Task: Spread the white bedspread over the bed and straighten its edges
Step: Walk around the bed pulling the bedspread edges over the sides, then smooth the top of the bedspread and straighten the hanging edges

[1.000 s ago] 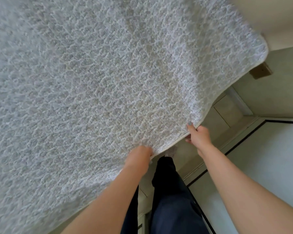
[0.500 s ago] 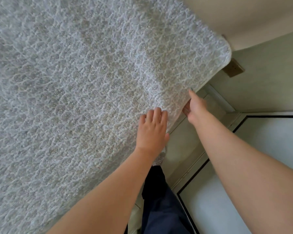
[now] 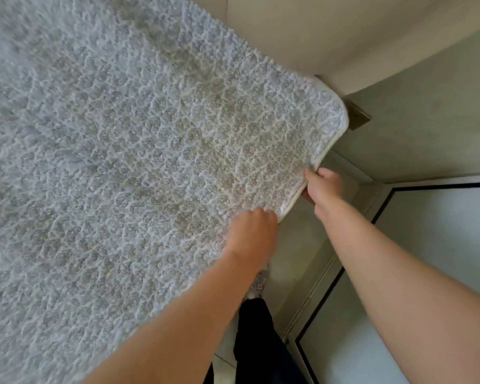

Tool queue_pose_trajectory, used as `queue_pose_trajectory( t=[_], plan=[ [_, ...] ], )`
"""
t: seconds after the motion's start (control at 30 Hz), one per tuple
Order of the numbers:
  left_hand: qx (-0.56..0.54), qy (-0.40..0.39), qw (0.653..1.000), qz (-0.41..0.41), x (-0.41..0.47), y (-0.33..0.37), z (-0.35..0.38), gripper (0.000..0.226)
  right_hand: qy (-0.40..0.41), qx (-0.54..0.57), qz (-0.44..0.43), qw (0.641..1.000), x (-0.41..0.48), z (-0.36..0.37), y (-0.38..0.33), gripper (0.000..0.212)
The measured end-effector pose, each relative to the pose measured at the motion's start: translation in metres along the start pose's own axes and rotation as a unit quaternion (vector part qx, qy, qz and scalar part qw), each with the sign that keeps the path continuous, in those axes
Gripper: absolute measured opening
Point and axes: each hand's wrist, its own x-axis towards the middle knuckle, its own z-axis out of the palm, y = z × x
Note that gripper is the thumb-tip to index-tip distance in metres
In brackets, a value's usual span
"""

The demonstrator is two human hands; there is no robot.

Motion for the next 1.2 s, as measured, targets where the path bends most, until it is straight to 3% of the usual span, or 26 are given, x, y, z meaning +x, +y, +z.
queue_pose_trajectory(
  t=[0.13, 0.2, 0.27, 0.4, 0.5, 0.63, 0.73, 0.9, 0.97, 1.07, 1.2],
  plan=[
    [-0.031, -0.068, 0.997, -0.005, 0.015, -0.014, 0.007, 0.036, 0.058, -0.002, -0.013, 0.998, 0.004, 0.01, -0.007, 0.013],
    [-0.042, -0.076, 0.996, 0.028, 0.012, -0.024, 0.006, 0.041, 0.14, -0.042, -0.088, 0.985, -0.001, 0.011, -0.024, 0.015],
    [-0.065, 0.002, 0.996, 0.058, 0.0, -0.037, 0.0, 0.038, 0.159, -0.106, -0.216, 0.957, -0.013, 0.015, -0.037, 0.014],
    [-0.072, 0.211, 0.974, 0.021, -0.017, -0.091, -0.017, 0.038, 0.018, -0.243, -0.408, 0.88, -0.046, 0.056, -0.055, 0.009],
    [-0.056, 0.226, 0.972, -0.042, -0.024, -0.161, -0.033, 0.055, -0.09, -0.35, -0.481, 0.799, -0.071, 0.107, -0.071, 0.023],
    [-0.013, 0.218, 0.97, -0.11, -0.039, -0.265, -0.049, 0.067, -0.217, -0.43, -0.516, 0.708, -0.111, 0.179, -0.079, 0.038],
    [0.038, 0.185, 0.977, -0.097, -0.05, -0.331, -0.056, 0.077, -0.227, -0.494, -0.508, 0.668, -0.139, 0.227, -0.073, 0.055],
    [0.043, 0.19, 0.981, -0.018, -0.055, -0.391, -0.074, 0.061, -0.203, -0.534, -0.436, 0.695, -0.188, 0.283, -0.059, 0.081],
    [0.039, 0.189, 0.981, 0.005, -0.053, -0.401, -0.08, 0.049, -0.174, -0.538, -0.429, 0.704, -0.2, 0.295, -0.049, 0.067],
    [0.045, 0.162, 0.986, 0.018, -0.05, -0.409, -0.088, 0.03, -0.117, -0.515, -0.413, 0.742, -0.208, 0.304, -0.05, 0.026],
    [0.02, 0.079, 0.997, -0.005, -0.048, -0.41, -0.103, 0.022, -0.16, -0.508, -0.336, 0.777, -0.21, 0.309, -0.065, 0.012]
  ],
)
